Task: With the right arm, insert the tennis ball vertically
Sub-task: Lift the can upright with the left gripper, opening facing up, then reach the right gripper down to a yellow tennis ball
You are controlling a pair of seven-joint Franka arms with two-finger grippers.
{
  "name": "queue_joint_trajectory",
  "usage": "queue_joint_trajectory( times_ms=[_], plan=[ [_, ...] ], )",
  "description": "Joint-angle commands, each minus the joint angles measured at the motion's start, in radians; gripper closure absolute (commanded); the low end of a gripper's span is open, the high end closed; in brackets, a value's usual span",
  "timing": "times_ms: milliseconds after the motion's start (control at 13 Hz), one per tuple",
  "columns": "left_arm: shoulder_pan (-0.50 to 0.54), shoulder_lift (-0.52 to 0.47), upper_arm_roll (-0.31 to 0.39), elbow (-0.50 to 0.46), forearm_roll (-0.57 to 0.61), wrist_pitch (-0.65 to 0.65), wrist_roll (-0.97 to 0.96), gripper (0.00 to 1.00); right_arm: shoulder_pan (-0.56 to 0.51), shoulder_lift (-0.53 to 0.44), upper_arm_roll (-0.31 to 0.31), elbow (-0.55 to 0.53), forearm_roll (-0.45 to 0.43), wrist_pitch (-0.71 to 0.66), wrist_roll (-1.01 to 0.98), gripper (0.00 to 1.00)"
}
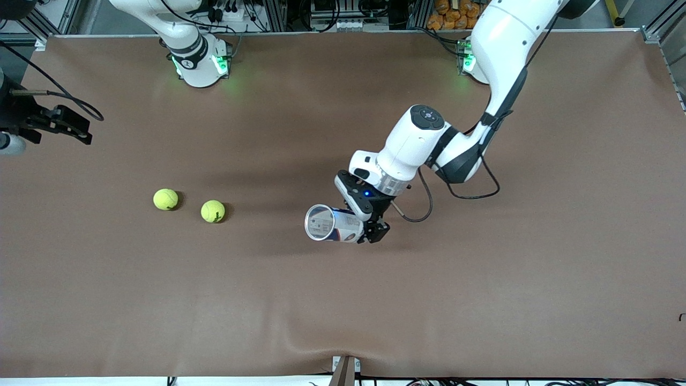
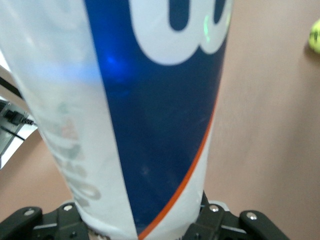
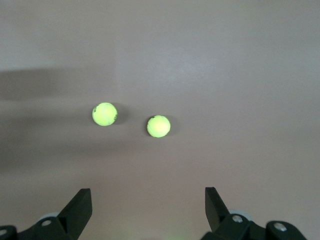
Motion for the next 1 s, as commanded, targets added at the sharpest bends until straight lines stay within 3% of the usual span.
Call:
queue_joint_trajectory(
  times_ms=[0,230,537,921],
  plan=[
    [-0.023,0.081,-0.004,0.007,-0.022,0.175,-0.072,0.29,-0.014,0.025,0.011,0.009,-0.032,0.014,-0.017,0.00],
    [-0.063,0.159,-0.002,0.012,-0.027,0.331,-0.132,0.29,-0.007,0.053,0.012,0.005,-0.026,0.038,-0.019,0.00],
    [-0.112,0.281,0.003,0.013,-0.051,0.591,-0.141,0.28,0.050,0.180,0.017,-0.005,-0.020,0.144,0.000,0.00],
    [-0.162,0.330,0.009,0.021,-0.093,0.602,-0.141,0.28,0.093,0.262,0.019,-0.144,-0.020,0.405,0.081,0.00]
  ],
)
